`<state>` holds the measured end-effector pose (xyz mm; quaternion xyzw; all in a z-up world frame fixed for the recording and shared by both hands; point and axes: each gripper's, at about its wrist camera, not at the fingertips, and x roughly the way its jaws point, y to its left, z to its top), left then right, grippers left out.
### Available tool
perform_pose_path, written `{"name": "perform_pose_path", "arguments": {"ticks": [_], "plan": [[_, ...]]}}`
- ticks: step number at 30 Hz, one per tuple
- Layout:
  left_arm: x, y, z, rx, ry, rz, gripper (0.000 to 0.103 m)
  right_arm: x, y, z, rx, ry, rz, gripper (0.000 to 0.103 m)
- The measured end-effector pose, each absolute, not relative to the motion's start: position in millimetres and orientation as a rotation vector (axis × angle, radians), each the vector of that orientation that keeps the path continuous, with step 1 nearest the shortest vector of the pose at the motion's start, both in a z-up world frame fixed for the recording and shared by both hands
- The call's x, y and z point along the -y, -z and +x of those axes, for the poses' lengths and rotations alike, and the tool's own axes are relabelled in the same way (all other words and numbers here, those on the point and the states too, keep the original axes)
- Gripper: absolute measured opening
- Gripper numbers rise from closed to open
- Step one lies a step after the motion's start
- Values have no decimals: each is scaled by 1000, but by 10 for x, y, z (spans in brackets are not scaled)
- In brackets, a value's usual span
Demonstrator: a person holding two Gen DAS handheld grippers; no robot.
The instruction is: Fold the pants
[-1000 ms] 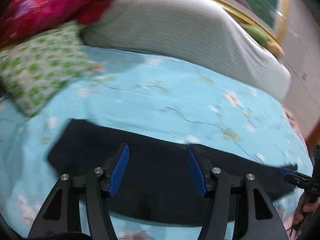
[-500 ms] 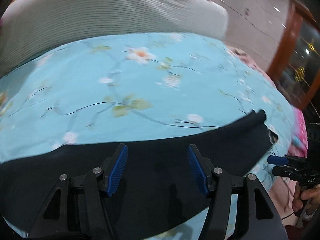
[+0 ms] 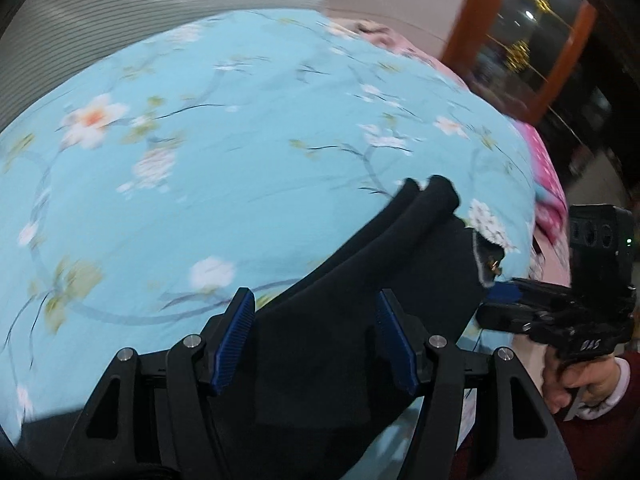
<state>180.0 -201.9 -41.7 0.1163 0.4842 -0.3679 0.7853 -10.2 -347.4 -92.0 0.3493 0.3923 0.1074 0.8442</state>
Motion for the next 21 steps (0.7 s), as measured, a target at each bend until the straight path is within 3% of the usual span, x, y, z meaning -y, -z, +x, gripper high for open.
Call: {"name": "perform_pose_path", "arguments": {"ticks": [3,7,11,13,15,21], "plan": [[2309,491,1867,-1074,872,290,64,3502,980,-75,-781,-211,763,56],[2642,646,2012,-1130,912,325,64,3591,1071,-53,-764,-183,797,13],[2935,742,2096,-1154,969,336,60,3754,1124,-80,-734,-214,866,11],[3039,759,2145,-1170,986,326,51,3812,1084,-101,-715,-215,859,11],[3106,751,2194,-1189,1021,283,19,3864,1084,-102,-710,-219,874,11],[3074,644,2137,-1169,1033,241,10,3805,1020,-139,-714,-245,850,11]]}}
